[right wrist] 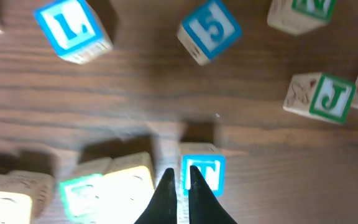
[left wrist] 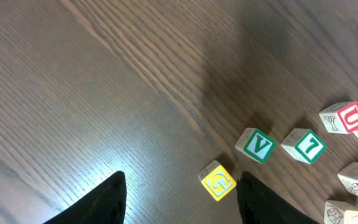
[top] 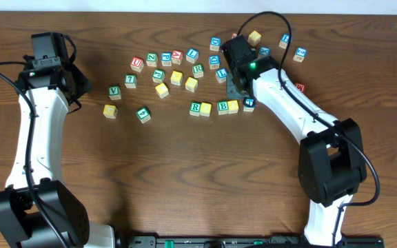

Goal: Spell out ROBOT

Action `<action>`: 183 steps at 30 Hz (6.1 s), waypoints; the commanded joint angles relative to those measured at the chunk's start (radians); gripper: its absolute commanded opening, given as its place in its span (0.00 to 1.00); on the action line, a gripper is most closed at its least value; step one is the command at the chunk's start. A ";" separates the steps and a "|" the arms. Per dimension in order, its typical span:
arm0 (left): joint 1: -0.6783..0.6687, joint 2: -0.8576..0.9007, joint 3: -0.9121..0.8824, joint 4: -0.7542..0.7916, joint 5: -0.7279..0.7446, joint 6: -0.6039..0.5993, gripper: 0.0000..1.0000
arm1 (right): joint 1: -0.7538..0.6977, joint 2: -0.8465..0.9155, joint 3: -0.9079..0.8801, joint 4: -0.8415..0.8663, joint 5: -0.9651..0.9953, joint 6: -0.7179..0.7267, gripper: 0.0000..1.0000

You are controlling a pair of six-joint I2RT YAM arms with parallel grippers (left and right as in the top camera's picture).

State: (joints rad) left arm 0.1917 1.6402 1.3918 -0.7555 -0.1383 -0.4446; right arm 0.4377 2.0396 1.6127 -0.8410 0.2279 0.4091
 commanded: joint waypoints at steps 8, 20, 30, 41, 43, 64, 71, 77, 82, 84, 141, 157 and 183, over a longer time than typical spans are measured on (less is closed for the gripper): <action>0.002 0.011 0.000 -0.003 -0.019 -0.002 0.57 | -0.079 0.008 -0.087 -0.005 -0.003 -0.006 0.04; 0.002 0.011 0.000 -0.003 -0.019 -0.002 0.56 | -0.088 0.008 -0.218 0.176 -0.003 -0.006 0.04; 0.002 0.011 0.000 -0.003 -0.019 -0.002 0.56 | -0.089 0.008 -0.218 0.210 -0.069 -0.124 0.05; 0.002 0.011 0.000 -0.003 -0.019 -0.002 0.57 | -0.087 0.008 -0.218 0.236 -0.138 -0.230 0.07; 0.002 0.011 0.000 -0.003 -0.019 -0.002 0.56 | -0.080 0.008 -0.218 0.237 -0.155 -0.256 0.07; 0.002 0.011 0.000 -0.003 0.003 -0.002 0.57 | -0.037 0.008 -0.218 0.221 -0.179 -0.284 0.08; 0.002 0.011 0.000 -0.004 0.004 -0.002 0.56 | -0.035 0.008 -0.211 0.173 -0.183 -0.235 0.09; 0.002 0.011 0.000 -0.003 0.003 -0.002 0.56 | -0.050 0.008 -0.204 0.144 -0.260 -0.177 0.09; 0.002 0.011 0.000 -0.003 0.004 -0.002 0.57 | -0.050 0.008 -0.204 0.145 -0.274 -0.178 0.09; 0.002 0.011 0.000 -0.003 0.004 -0.002 0.56 | -0.050 0.008 -0.204 0.146 -0.274 -0.178 0.09; -0.143 0.010 0.032 0.056 0.025 0.122 0.56 | 0.077 0.090 -0.090 0.547 -0.377 -0.179 0.08; -0.143 0.010 0.023 0.037 0.026 0.113 0.56 | 0.137 0.109 -0.091 0.500 -0.377 -0.177 0.01; -0.144 0.010 0.020 0.030 0.026 0.114 0.56 | 0.154 0.122 -0.093 0.451 -0.331 -0.133 0.01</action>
State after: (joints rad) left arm 0.0448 1.6482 1.4059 -0.7208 -0.1104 -0.3176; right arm 0.5869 2.1407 1.5112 -0.3836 -0.1146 0.2531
